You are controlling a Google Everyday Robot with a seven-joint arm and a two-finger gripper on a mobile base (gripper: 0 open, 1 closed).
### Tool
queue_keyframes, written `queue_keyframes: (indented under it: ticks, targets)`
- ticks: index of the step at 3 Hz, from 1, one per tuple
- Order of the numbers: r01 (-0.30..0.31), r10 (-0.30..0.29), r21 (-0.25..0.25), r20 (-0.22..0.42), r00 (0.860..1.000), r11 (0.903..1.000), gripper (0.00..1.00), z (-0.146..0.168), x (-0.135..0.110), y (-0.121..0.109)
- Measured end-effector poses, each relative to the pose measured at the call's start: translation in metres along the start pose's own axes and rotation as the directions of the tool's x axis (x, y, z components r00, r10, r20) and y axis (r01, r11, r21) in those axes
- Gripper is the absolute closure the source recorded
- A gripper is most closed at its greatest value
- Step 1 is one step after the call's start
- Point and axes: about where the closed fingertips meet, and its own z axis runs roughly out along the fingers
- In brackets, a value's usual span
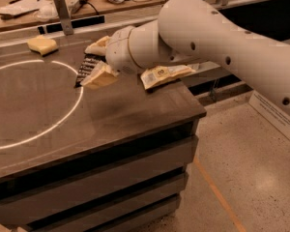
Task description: Move rxbar chocolate near sponge
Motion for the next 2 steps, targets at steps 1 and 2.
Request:
queue_keyframes:
  ticks: [1, 2]
  targets:
    - [-0.013, 0.013, 0.007, -0.007, 1.000, 0.9999, 1.00, -0.002, -0.003, 0.007]
    - [-0.019, 0.020, 0.045, -0.019, 1.000, 0.9988, 1.00, 0.008, 0.008, 0.002]
